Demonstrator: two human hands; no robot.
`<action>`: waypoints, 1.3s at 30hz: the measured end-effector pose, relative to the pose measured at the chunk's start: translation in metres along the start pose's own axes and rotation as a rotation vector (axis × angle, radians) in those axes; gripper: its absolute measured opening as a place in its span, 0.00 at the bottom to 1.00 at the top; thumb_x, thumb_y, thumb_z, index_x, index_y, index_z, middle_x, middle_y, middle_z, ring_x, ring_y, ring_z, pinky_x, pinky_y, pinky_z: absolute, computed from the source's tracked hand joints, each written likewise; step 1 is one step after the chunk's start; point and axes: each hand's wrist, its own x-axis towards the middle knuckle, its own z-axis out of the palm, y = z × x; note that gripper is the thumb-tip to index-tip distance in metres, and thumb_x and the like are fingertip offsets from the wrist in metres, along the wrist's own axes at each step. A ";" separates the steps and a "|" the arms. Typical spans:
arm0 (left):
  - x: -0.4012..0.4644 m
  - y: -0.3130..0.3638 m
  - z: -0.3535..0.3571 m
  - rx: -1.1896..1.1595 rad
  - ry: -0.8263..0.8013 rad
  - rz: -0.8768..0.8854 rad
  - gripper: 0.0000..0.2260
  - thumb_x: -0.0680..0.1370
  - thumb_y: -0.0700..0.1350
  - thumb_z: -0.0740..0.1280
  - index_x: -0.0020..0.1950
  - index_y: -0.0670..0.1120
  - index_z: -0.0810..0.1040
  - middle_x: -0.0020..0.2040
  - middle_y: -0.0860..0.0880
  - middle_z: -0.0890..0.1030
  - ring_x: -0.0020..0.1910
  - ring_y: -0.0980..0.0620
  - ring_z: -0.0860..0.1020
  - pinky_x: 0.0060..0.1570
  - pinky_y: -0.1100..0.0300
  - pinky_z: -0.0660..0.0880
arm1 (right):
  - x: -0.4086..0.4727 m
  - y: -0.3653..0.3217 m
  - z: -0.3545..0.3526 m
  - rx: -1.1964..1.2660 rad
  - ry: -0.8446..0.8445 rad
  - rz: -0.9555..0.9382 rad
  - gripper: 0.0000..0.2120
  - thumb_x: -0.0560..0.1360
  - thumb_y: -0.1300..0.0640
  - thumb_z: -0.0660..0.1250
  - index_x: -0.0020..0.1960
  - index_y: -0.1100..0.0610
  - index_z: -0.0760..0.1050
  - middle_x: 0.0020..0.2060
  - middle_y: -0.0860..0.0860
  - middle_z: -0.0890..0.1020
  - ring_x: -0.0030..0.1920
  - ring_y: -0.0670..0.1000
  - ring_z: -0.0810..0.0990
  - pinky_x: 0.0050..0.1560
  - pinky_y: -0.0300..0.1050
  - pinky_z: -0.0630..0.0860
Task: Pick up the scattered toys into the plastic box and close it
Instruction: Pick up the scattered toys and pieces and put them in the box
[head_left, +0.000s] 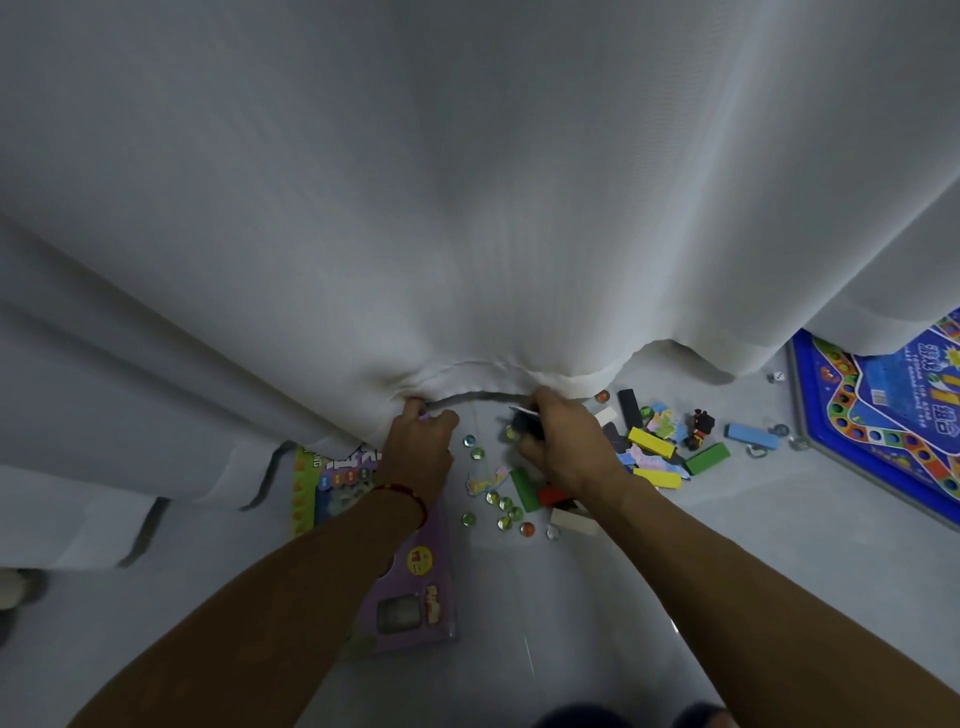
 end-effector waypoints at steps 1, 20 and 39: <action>0.000 0.001 -0.002 0.028 0.015 0.032 0.15 0.59 0.34 0.73 0.45 0.42 0.80 0.43 0.40 0.78 0.44 0.39 0.77 0.39 0.52 0.77 | 0.001 -0.003 -0.001 0.003 0.006 -0.010 0.13 0.72 0.60 0.70 0.54 0.59 0.73 0.50 0.58 0.80 0.48 0.61 0.80 0.46 0.50 0.76; 0.025 0.006 -0.007 0.332 -0.023 0.072 0.10 0.81 0.40 0.56 0.57 0.44 0.75 0.60 0.44 0.75 0.64 0.47 0.70 0.58 0.57 0.68 | 0.015 -0.044 0.055 -0.330 -0.228 -0.300 0.20 0.77 0.67 0.61 0.69 0.63 0.70 0.63 0.62 0.70 0.58 0.61 0.72 0.58 0.55 0.74; 0.000 0.037 0.011 -0.354 0.057 0.063 0.14 0.75 0.30 0.63 0.58 0.38 0.80 0.55 0.39 0.75 0.55 0.44 0.75 0.54 0.67 0.66 | -0.046 -0.015 -0.030 1.507 -0.013 0.711 0.07 0.78 0.62 0.69 0.53 0.63 0.82 0.41 0.58 0.82 0.37 0.50 0.81 0.35 0.40 0.80</action>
